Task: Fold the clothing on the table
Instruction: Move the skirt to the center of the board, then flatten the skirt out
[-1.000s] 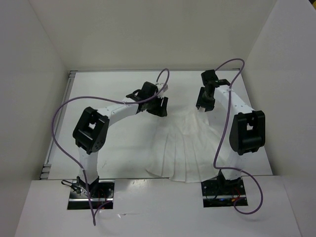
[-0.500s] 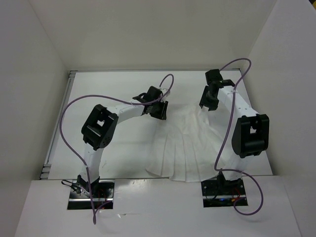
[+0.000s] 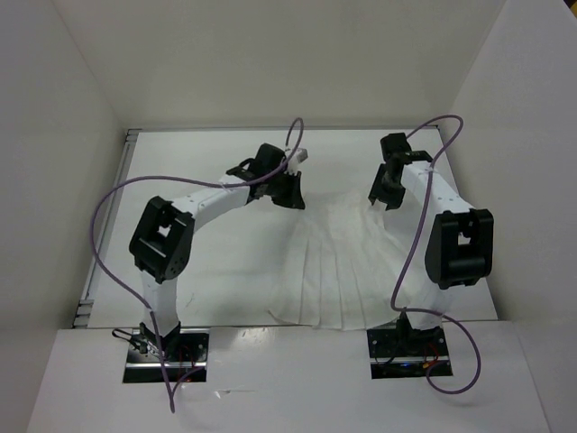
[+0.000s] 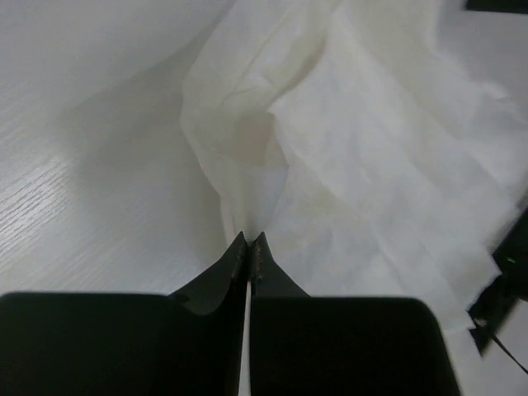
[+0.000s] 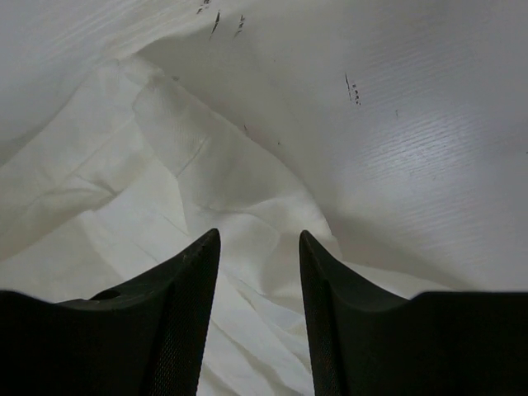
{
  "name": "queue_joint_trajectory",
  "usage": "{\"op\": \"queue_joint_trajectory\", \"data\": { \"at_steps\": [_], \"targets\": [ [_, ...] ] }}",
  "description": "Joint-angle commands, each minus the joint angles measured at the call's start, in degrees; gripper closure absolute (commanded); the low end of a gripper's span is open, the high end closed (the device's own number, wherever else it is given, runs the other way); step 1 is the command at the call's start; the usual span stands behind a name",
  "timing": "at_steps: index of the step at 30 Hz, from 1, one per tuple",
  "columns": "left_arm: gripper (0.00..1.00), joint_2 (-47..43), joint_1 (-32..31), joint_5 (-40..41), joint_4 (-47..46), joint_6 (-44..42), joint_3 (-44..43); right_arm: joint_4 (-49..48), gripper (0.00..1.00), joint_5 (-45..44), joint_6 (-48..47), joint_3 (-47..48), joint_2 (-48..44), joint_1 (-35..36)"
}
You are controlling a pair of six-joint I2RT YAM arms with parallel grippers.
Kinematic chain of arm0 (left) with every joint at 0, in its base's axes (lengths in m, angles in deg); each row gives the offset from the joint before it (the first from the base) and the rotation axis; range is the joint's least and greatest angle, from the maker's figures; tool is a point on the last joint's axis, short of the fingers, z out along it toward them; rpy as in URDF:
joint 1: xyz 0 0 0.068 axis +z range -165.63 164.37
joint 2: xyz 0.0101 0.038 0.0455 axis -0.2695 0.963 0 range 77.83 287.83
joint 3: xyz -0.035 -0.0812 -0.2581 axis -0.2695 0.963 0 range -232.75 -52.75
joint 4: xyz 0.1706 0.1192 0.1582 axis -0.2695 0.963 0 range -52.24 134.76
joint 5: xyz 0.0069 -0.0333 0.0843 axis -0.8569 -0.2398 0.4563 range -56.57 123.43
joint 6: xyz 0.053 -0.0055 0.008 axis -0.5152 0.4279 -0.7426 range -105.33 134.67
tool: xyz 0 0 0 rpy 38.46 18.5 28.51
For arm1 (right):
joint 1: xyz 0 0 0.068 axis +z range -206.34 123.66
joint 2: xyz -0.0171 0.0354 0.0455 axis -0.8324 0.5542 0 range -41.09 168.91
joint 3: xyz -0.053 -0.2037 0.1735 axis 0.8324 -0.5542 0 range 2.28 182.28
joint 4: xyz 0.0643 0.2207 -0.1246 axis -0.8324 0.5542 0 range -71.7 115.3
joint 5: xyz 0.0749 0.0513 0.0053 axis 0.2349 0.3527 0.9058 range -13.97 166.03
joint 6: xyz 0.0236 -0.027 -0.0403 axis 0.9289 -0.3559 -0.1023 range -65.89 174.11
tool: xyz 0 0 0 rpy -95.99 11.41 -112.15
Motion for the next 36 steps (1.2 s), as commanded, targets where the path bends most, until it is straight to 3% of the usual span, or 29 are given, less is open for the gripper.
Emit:
{"op": "queue_joint_trajectory", "data": {
  "at_steps": [1,7,12,17,26,29,36],
  "targets": [
    [1.00,-7.7,4.1,-11.9,-2.4,2.2,2.6,-2.1,0.51,0.4,0.3,-0.3,0.5,-0.5],
    [1.00,-11.1,15.2,-22.0,-9.2,7.1,9.5,-2.6,0.51,2.2,0.3,0.7,1.6,-0.5],
    [1.00,-2.6,23.3,-23.9,-12.0,11.2,11.3,-4.5,0.51,5.8,-0.3,1.8,2.7,-0.5],
    [1.00,3.1,28.0,-24.5,-17.9,19.2,12.4,-5.2,0.51,8.8,-2.5,3.9,7.0,2.0],
    [1.00,5.4,32.5,-27.4,-20.9,21.8,12.4,-8.8,0.50,21.4,-3.7,0.7,12.2,6.7],
    [1.00,6.6,33.7,-28.0,-20.9,22.4,12.4,-9.8,0.50,21.9,-3.1,-1.7,13.3,9.3],
    [1.00,9.3,38.0,-26.7,-20.9,24.3,11.8,-7.4,0.52,11.8,3.3,-10.0,13.8,18.0]
  ]
}}
